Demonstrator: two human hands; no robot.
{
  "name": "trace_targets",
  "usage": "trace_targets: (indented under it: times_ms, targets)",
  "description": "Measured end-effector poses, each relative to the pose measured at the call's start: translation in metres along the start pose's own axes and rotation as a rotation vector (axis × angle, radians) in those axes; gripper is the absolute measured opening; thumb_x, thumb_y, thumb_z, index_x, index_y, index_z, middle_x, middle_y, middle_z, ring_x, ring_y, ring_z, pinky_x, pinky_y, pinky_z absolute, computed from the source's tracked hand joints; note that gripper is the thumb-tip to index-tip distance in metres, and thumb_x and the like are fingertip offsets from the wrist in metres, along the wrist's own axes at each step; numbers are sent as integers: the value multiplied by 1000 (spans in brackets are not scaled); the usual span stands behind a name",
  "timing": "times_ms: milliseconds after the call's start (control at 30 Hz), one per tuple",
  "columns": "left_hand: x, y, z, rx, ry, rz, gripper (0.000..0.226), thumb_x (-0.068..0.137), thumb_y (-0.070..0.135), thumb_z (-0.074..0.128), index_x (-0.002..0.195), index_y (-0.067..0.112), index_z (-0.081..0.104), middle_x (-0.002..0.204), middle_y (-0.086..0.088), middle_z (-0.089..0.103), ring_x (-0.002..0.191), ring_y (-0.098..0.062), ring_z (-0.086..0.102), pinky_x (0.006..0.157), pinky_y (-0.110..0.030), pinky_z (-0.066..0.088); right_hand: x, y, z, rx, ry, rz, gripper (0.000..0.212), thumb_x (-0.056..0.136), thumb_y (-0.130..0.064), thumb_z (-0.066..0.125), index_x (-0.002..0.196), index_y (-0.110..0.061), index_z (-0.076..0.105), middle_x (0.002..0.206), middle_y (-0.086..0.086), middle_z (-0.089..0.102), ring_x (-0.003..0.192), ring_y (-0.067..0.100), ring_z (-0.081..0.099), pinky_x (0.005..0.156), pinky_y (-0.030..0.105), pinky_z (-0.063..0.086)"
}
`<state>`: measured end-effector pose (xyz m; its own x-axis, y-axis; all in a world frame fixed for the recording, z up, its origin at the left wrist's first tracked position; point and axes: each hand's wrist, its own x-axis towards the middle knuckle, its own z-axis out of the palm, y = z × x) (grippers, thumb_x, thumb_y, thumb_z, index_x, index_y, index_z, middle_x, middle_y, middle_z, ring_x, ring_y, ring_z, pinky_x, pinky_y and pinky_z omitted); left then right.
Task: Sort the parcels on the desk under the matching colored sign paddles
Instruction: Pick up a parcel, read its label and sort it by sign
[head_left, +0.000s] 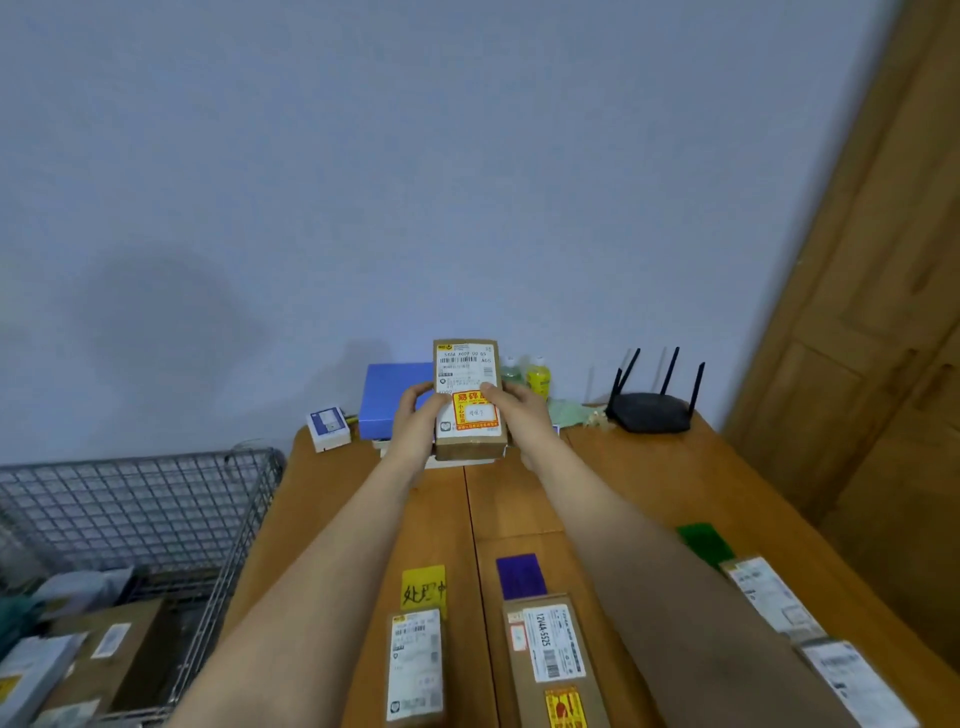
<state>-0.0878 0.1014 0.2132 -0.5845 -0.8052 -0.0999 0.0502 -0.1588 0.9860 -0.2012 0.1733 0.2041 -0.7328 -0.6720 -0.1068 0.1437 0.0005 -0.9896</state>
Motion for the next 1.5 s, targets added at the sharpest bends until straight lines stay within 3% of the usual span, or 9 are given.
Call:
trace_targets:
  times_ms: [133,367,567,667,800,933,1133,1367,1500]
  targets:
    - [-2,-46,-19,9,0,-100,35,94,19,53,129,15,48,85,1,66,71,-15,64,54,-26,49,-8,47,1,-37,-6,116,42,87,-27,64,125,-8,58,109,11,71,77,12,69,59,21,52]
    - [-21,-112,-53,33,-46,-251,32,93,20,54,124,16,47,85,-4,67,72,-19,64,65,-32,51,-36,116,6,-85,-2,281,44,88,-24,64,127,-6,53,112,13,69,80,15,68,66,23,53]
    - [-51,-154,-73,35,-55,-359,33,93,22,53,124,16,45,85,-5,67,72,-20,64,62,-30,51,-64,158,7,-135,-11,354,40,87,-25,65,121,-5,59,104,9,71,79,15,70,65,25,55]
    - [-74,-175,-83,37,-45,-403,33,93,21,52,125,15,46,86,-6,68,72,-19,64,59,-29,51,-83,186,5,-138,-20,380,43,85,-25,67,123,-7,59,104,9,73,88,20,72,78,33,58]
    - [-116,-203,-95,18,-5,-477,28,94,17,53,121,14,49,87,-8,70,62,-15,69,52,-27,53,-125,224,-3,-120,-53,488,51,82,-32,69,129,-16,54,104,2,73,86,15,73,71,30,59]
    - [-159,-227,-97,-3,44,-526,27,93,14,54,120,15,50,87,-8,71,64,-17,68,49,-26,52,-164,249,-17,-156,-67,570,62,79,-35,72,134,-19,49,106,2,71,87,15,72,79,34,59]
    - [-201,-244,-95,-11,81,-609,15,92,16,57,103,25,53,85,-7,71,68,-19,68,57,-29,52,-204,257,-27,-62,-35,689,61,82,-21,72,136,-15,45,109,9,67,82,17,68,60,26,53]
    - [-235,-268,-107,-8,78,-699,24,88,14,60,109,21,51,86,-12,71,67,-23,67,52,-25,48,-241,281,-30,-54,-23,818,61,80,-17,73,135,-14,45,115,12,64,82,19,65,62,29,51]
    - [-238,-275,-122,14,36,-744,45,68,25,69,110,21,53,92,-14,72,78,-28,67,63,-29,49,-250,287,-26,-38,-55,880,58,81,-13,72,132,-14,44,111,12,66,83,21,67,62,29,53]
